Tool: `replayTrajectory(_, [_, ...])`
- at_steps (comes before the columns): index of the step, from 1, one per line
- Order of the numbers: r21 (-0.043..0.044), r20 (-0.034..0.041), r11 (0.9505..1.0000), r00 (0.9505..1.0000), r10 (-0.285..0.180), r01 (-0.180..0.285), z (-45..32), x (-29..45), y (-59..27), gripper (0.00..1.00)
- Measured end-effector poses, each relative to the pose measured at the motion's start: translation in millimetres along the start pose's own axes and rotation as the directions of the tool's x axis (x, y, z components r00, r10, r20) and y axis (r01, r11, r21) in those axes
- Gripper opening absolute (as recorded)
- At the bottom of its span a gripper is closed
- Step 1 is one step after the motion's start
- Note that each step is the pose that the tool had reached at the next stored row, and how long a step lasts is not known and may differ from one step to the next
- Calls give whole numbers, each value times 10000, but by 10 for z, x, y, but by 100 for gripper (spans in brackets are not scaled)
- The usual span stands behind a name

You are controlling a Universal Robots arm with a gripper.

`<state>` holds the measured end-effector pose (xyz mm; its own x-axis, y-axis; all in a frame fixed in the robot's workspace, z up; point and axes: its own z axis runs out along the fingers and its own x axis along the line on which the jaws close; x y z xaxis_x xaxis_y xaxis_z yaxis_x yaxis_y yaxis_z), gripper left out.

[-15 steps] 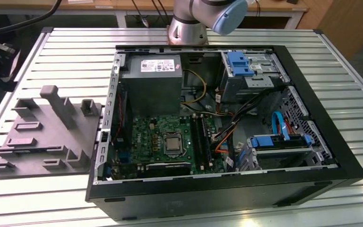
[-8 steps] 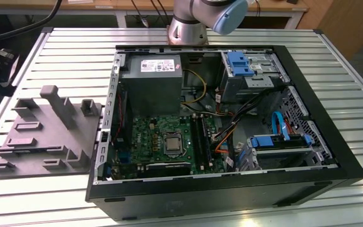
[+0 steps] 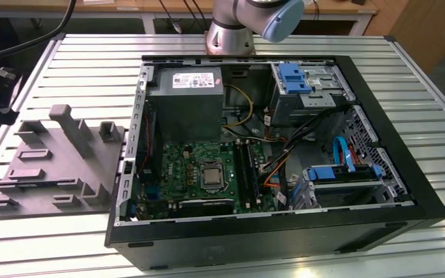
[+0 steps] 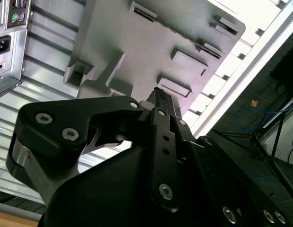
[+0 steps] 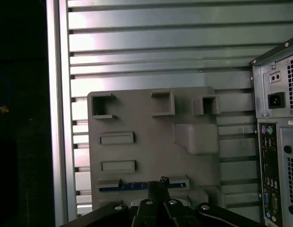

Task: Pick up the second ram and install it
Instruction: 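Reach for the second ram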

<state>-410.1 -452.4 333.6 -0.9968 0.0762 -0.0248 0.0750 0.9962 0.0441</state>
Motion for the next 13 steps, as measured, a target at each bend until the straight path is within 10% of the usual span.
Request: replayTrajectory(13, [-1, 1, 10000, 10000, 0, 0, 74, 2, -64, 10])
